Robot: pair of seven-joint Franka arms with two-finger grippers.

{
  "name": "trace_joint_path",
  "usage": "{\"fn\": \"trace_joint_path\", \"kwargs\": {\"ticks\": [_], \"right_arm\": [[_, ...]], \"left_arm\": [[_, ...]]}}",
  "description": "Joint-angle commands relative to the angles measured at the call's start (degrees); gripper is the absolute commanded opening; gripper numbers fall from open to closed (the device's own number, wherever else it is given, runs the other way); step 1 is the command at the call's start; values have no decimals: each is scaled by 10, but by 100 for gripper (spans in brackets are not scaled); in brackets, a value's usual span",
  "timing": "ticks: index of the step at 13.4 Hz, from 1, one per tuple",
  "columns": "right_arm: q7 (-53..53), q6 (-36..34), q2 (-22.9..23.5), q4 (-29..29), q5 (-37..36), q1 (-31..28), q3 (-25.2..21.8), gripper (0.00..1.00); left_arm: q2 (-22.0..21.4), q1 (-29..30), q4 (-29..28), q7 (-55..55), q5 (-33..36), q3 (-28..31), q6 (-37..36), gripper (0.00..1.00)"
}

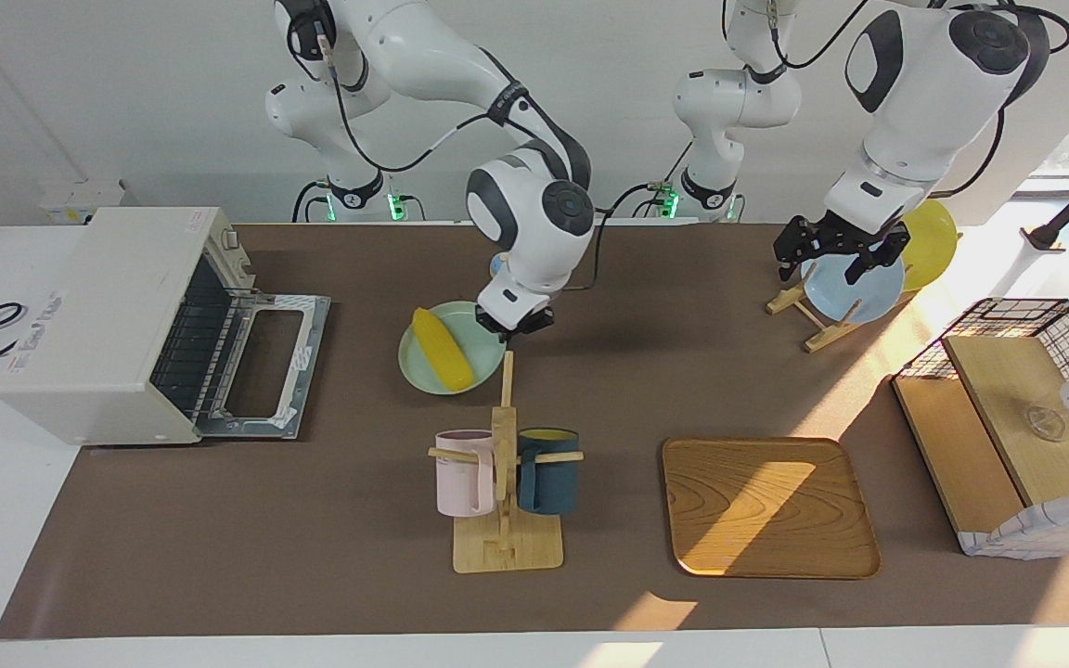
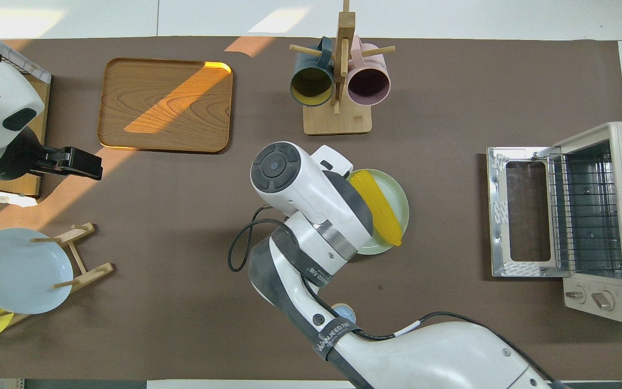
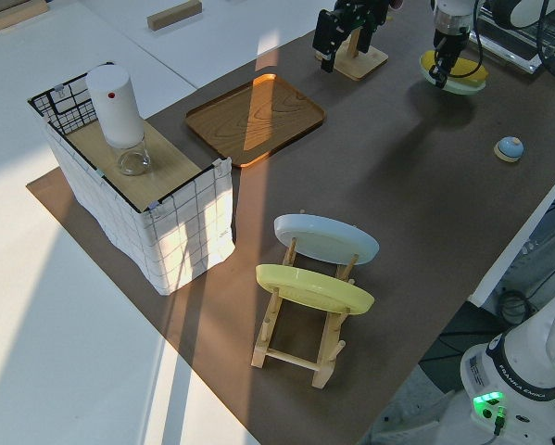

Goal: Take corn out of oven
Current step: 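Set the plate with corn on the table center with the right gripper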

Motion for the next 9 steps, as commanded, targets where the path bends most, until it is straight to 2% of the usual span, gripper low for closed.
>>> {"fn": "trace_joint_path", "kwargs": {"ticks": [1, 2, 3, 4, 5, 6, 7, 9], "right_arm": [[67, 47, 0, 6, 54, 2, 1, 0], [75, 56, 0, 1, 60, -1, 1, 0], [77, 60, 0, 1, 62, -8, 1, 7], [76, 63, 0, 5, 62, -8, 1, 22], [76, 63, 1, 9, 62, -9, 1, 29], [76, 63, -1, 14, 63, -13, 1, 32], [73, 58, -5, 28, 60, -19, 1, 41], [19, 40, -30, 24, 59, -58, -1, 38]], "left_arm": [[-11, 0, -9, 2, 10, 0, 3, 100], [-11, 0, -9, 2, 10, 0, 3, 100], [-11, 0, -9, 2, 10, 0, 3, 100], [-10, 0, -9, 2, 10, 0, 3, 100], [-11, 0, -9, 2, 10, 0, 3, 100], [-10, 0, -9, 2, 10, 0, 3, 100], [-11, 0, -9, 2, 10, 0, 3, 100], [-11, 0, -9, 1, 10, 0, 0, 100]]}}
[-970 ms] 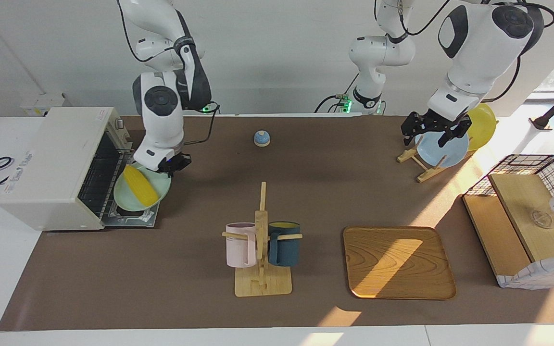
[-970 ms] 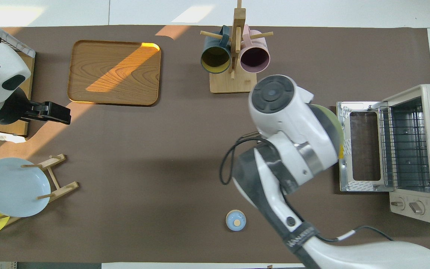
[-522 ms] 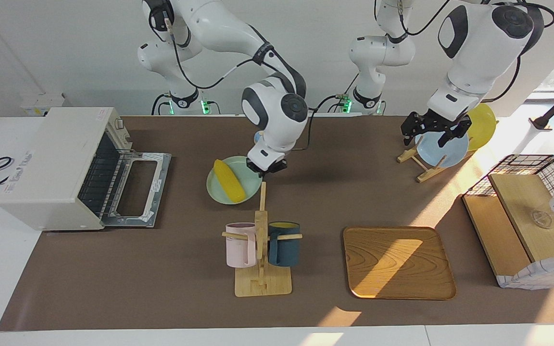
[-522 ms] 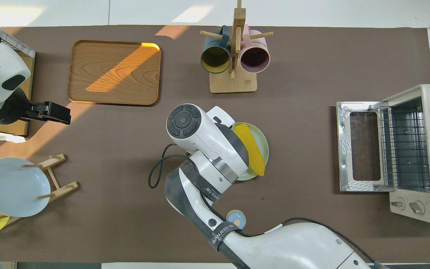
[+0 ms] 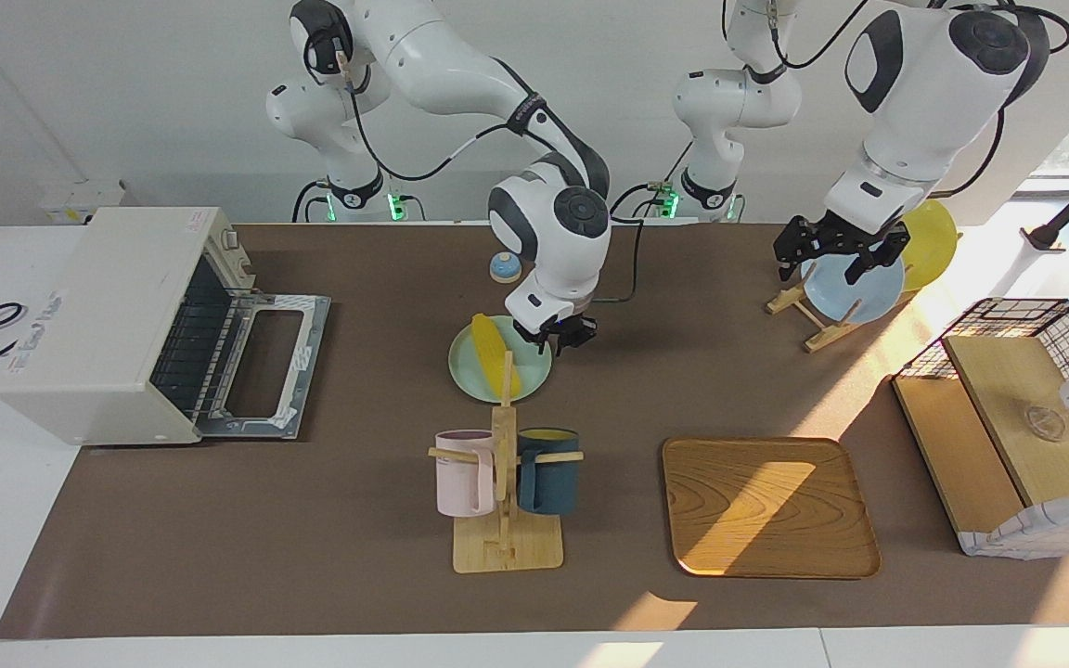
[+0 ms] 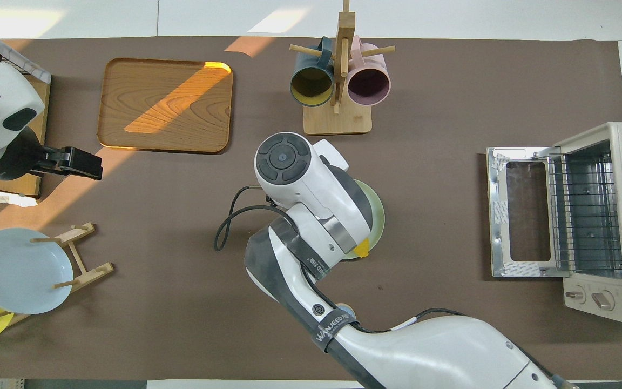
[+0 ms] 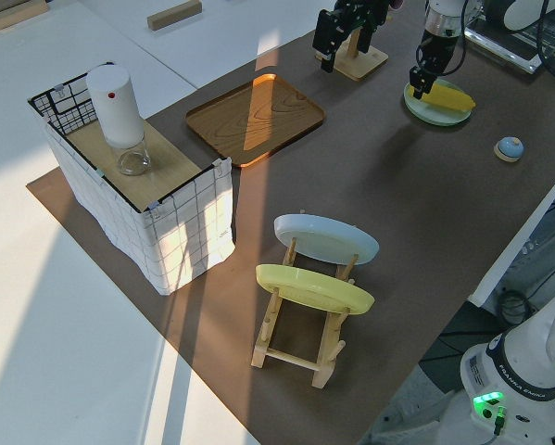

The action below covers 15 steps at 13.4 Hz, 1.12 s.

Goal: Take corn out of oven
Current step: 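Set the plate with corn on the table center with the right gripper, then grasp the yellow corn with the left gripper while the right gripper withdraws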

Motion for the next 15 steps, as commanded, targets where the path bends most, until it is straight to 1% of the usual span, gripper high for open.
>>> {"fn": "trace_joint_path", "kwargs": {"ticks": [1, 2, 3, 4, 5, 7, 8, 9, 10, 11, 13, 14, 15], "right_arm": [[-70, -47, -40, 2, 2, -55, 2, 27], [-104, -72, -61, -2, -4, -77, 0, 8], [-129, -91, -75, -11, -22, -97, 0, 0], [-156, -104, -90, -34, -46, -119, 0, 0], [-166, -101, -107, -72, -51, -141, 1, 0], [-165, -80, -134, -145, -54, -169, 1, 0], [-166, -52, -144, -177, -56, -174, -1, 0], [-167, -20, -155, -218, -62, -197, -2, 0], [-175, 24, -165, -257, -72, -233, -1, 0], [-193, 63, -173, -296, -77, -252, -1, 0], [-203, 93, -188, -345, -77, -266, -1, 0], [-204, 108, -189, -360, -77, -267, -1, 0], [-204, 117, -190, -366, -77, -270, -2, 0]], "left_arm": [[-11, -1, -10, 1, 10, 0, -4, 100], [-13, -1, -14, 0, 10, 0, -4, 100], [-13, -5, -14, -1, 10, 0, -3, 100], [-13, -8, -15, -3, 10, -1, -2, 100], [-13, -10, -17, -17, 9, -6, 1, 100], [-26, -57, -40, -81, 4, -6, 14, 100], [-35, -78, -59, -119, 2, -7, 26, 100], [-49, -114, -90, -167, -5, -7, 49, 100], [-59, -143, -116, -204, -12, -7, 73, 100], [-65, -174, -141, -235, -21, -7, 100, 100], [-56, -234, -168, -301, -34, -7, 151, 100], [-40, -269, -178, -344, -35, -6, 188, 100], [-12, -303, -179, -391, -35, -6, 230, 100]]}}
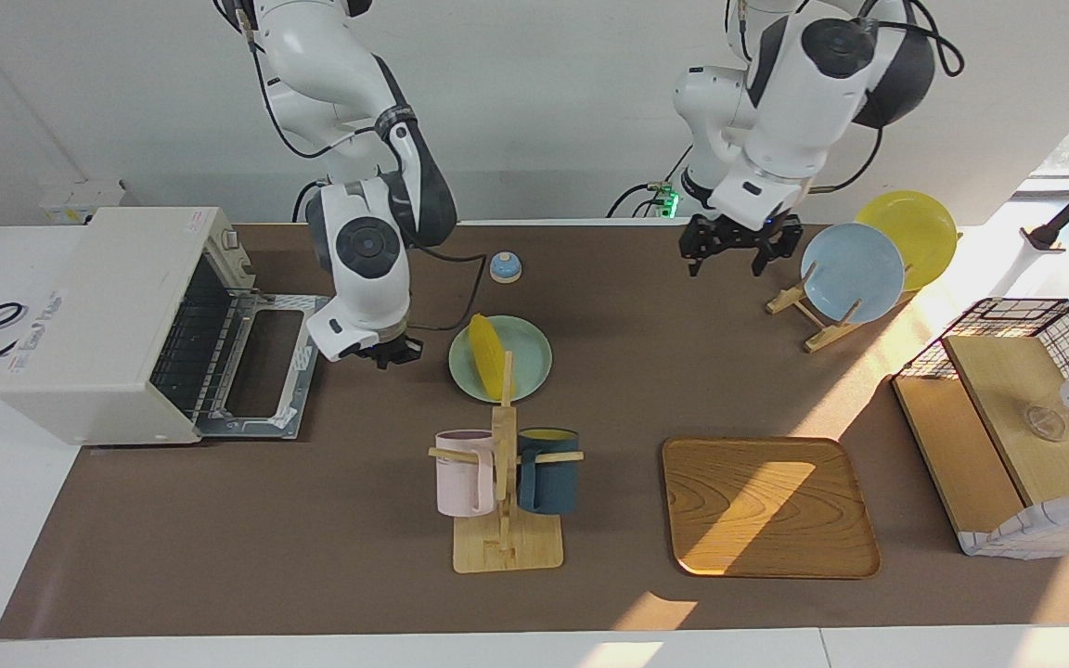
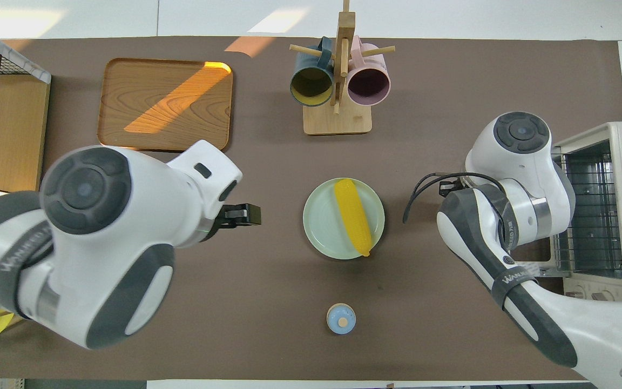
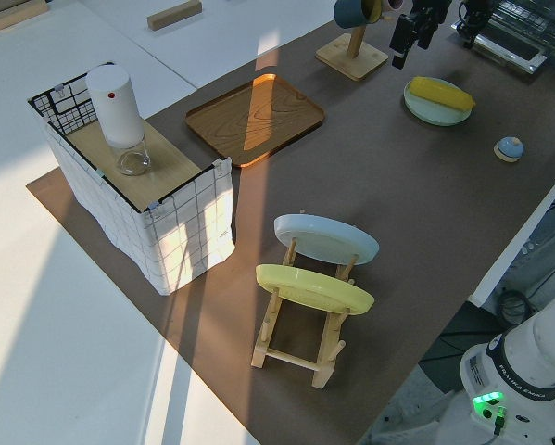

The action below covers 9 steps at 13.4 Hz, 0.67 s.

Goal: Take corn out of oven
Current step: 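Grasp the yellow corn with the left gripper while the right gripper withdraws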

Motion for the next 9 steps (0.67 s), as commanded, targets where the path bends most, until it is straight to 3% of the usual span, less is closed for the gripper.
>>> {"fn": "trace_joint_path", "kwargs": {"ticks": [1, 3, 7, 9], "right_arm": [[-4, 25, -32, -43, -10, -10, 8, 0], [-29, 25, -32, -45, -36, -25, 8, 0], [-48, 29, -35, -54, -44, -43, 8, 0], [-50, 29, -35, -56, -44, -43, 8, 0]], "left_arm": [[54, -88, -21, -115, -7, 12, 112, 100], [112, -129, -7, -169, -7, 13, 184, 100], [271, -162, 144, -184, -1, 16, 179, 100], [316, -161, 185, -181, 6, 16, 189, 100]]}}
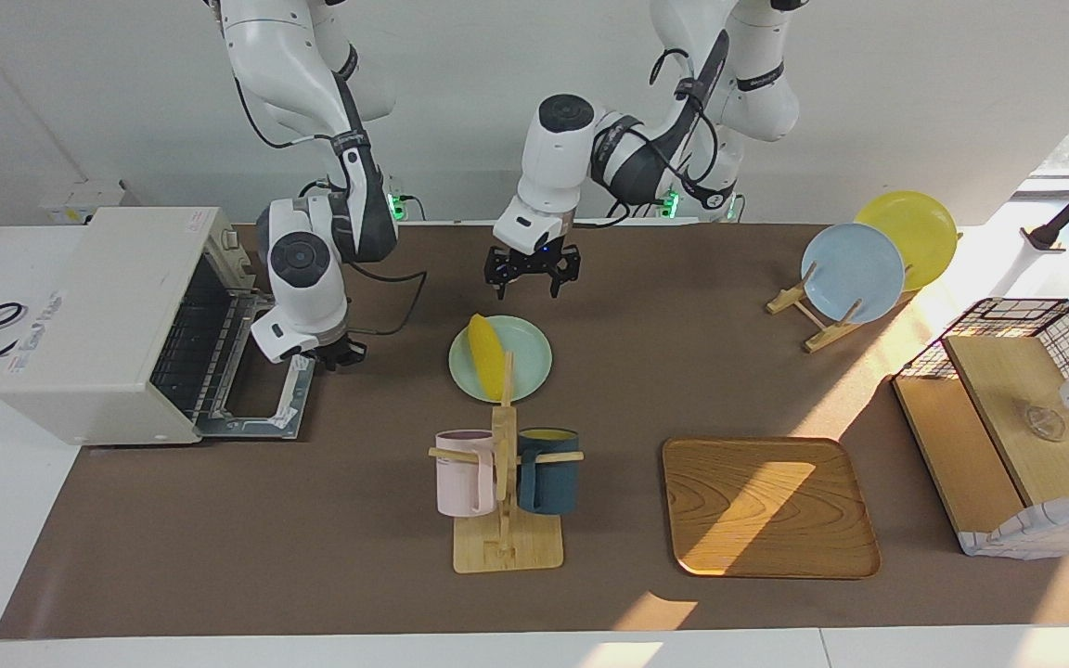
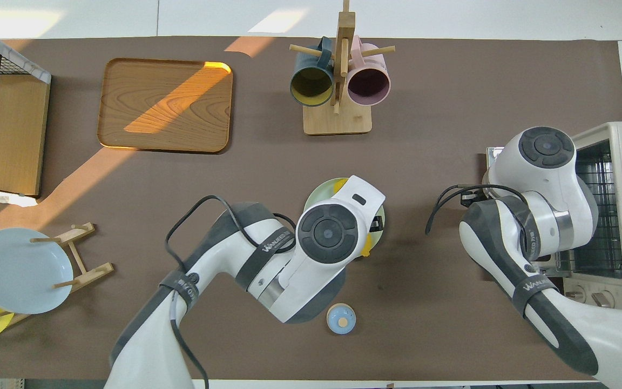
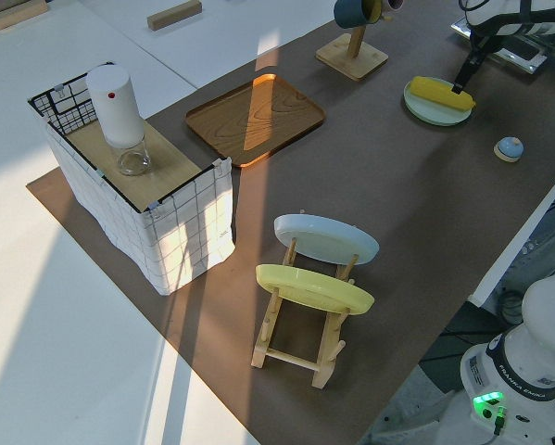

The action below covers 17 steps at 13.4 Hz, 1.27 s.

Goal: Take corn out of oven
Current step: 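Grasp the yellow corn with the left gripper while the right gripper withdraws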

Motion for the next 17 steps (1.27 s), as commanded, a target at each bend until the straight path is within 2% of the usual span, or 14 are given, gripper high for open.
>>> {"fn": "trace_joint_path", "kwargs": {"ticks": [1, 4, 9, 12, 13, 14, 16, 17], "right_arm": [[-9, 17, -17, -22, -10, -8, 7, 0], [-23, 23, -17, -25, -11, -15, 7, 0], [-32, 21, -17, -24, -16, -23, 7, 0], [-47, -19, -16, 0, -68, -17, 8, 0], [-60, -38, -17, 15, -70, -17, 8, 0], [-91, -64, -19, 33, -70, -18, 8, 0], [-148, -120, -36, 69, -69, -27, 6, 0], [-170, -147, -46, 85, -69, -41, 7, 0]], "left_arm": [[64, -7, 67, -3, 20, 12, 13, 100], [82, -2, 64, 5, 39, 11, 40, 100], [86, 3, 39, 35, 38, 11, 65, 100], [90, 3, 39, 36, 38, 11, 62, 100], [90, 4, 42, 37, 38, 11, 58, 95], [90, 4, 42, 40, 38, 12, 57, 84], [90, 5, 41, 63, 38, 12, 55, 52], [90, 8, 40, 68, 38, 12, 52, 40]]}}
